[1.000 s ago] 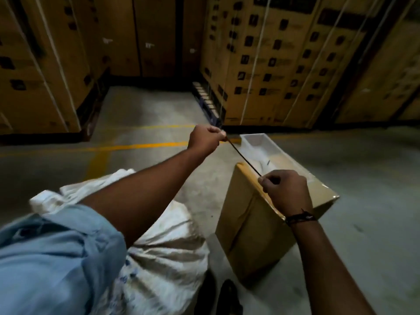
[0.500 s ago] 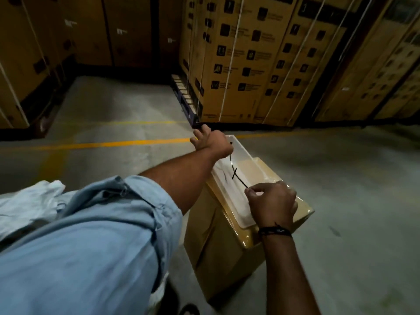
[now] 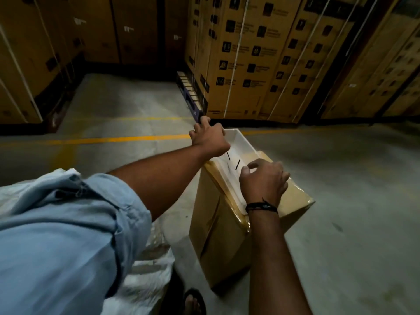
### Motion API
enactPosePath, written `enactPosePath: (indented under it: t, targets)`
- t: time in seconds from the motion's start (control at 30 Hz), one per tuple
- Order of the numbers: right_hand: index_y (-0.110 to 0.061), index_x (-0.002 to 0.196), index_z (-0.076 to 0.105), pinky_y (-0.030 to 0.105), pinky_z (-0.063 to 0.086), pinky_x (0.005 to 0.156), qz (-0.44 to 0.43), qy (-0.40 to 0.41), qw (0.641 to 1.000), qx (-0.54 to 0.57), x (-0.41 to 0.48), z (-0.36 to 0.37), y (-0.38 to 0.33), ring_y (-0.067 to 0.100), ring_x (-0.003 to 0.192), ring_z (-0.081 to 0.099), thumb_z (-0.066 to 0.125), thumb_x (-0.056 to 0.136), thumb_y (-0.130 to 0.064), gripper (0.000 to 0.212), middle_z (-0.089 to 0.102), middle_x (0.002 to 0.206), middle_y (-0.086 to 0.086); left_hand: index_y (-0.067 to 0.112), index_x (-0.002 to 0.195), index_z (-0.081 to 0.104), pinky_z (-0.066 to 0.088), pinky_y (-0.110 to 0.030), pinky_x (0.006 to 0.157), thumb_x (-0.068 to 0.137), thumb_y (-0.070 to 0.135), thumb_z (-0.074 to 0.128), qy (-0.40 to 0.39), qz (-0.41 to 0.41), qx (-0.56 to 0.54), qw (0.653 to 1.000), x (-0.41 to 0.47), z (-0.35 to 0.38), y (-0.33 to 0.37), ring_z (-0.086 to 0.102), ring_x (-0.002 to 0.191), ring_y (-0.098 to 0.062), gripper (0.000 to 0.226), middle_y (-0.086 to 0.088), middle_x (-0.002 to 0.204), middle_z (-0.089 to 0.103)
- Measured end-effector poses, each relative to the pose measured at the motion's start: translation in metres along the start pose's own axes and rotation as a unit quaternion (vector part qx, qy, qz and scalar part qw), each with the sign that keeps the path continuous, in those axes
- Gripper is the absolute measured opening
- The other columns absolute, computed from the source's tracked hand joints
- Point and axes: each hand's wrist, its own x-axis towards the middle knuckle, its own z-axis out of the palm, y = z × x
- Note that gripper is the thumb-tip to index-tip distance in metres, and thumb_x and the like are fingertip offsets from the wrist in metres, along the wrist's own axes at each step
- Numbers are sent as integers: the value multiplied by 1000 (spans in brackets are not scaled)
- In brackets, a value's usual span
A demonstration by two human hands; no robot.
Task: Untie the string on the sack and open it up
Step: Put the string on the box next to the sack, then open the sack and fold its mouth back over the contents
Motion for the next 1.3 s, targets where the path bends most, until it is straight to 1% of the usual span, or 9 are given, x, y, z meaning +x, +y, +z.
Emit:
enactPosePath:
  t: [0.23,0.37,0.5,0.67,0.8,0.93,1.03,1.2,1.3]
  targets:
    - [-23,99,74,31,39,88,-143,-46,987,63,-42,9,-57,26,110,48,65,87,-29,17,58,112,7,34,116,61,30,-44,106,80,46,70,-21,6,3,1000,-73,-54,-68,33,131,-33,39,-6,146,27]
    - [-22,84,74,33,49,85,-199,-99,967,124,-75,18,-98,25,99,58,63,82,-28,13,67,96,5,37,110,64,31,-43,106,78,53,71,-15,-10,-4,1000,-118,-101,-131,37,129,-29,37,-2,141,33]
    - [-16,79,76,21,41,65,-251,-195,930,185,-114,34,-139,12,73,62,67,81,-23,11,72,79,2,40,95,64,33,-43,110,71,58,70,0,-43,-10,999,-168,-146,-219,42,130,-26,30,-2,133,44]
    - [-16,77,76,32,54,71,-373,-296,867,147,-167,73,-186,18,74,66,66,79,-21,12,73,78,2,39,92,67,34,-43,105,77,48,73,59,-134,22,989,-233,-188,-322,47,123,-28,18,1,129,52]
    - [-19,72,71,27,41,63,-446,-342,820,103,-205,103,-216,22,72,61,66,80,-22,10,63,69,-3,39,79,67,44,-40,99,70,52,66,119,-174,-17,977,-273,-188,-388,58,111,-22,16,6,106,65]
    - [-22,87,75,31,47,69,-502,-362,780,96,-230,134,-243,24,83,64,66,81,-22,11,66,83,-1,36,98,68,41,-37,97,74,47,71,96,-178,26,979,-283,-186,-420,51,117,-19,26,11,115,63]
    - [-22,112,68,38,48,88,-524,-321,779,122,-246,156,-261,28,103,54,68,78,-22,35,60,105,4,36,109,61,36,-37,97,74,50,72,72,-127,81,986,-275,-189,-431,46,120,-20,39,11,119,58]
    - [-19,145,42,48,30,115,-615,-329,714,65,-262,187,-278,37,138,33,61,70,-42,81,44,145,9,32,128,48,35,-40,101,69,54,73,15,-85,117,989,-259,-194,-443,42,122,-25,67,4,128,53]
    - [-20,149,35,48,21,115,-640,-320,698,-30,-269,197,-273,31,143,28,65,73,-52,87,37,154,5,31,134,42,35,-42,103,69,54,72,-29,-73,130,988,-253,-193,-454,40,124,-26,76,2,134,49]
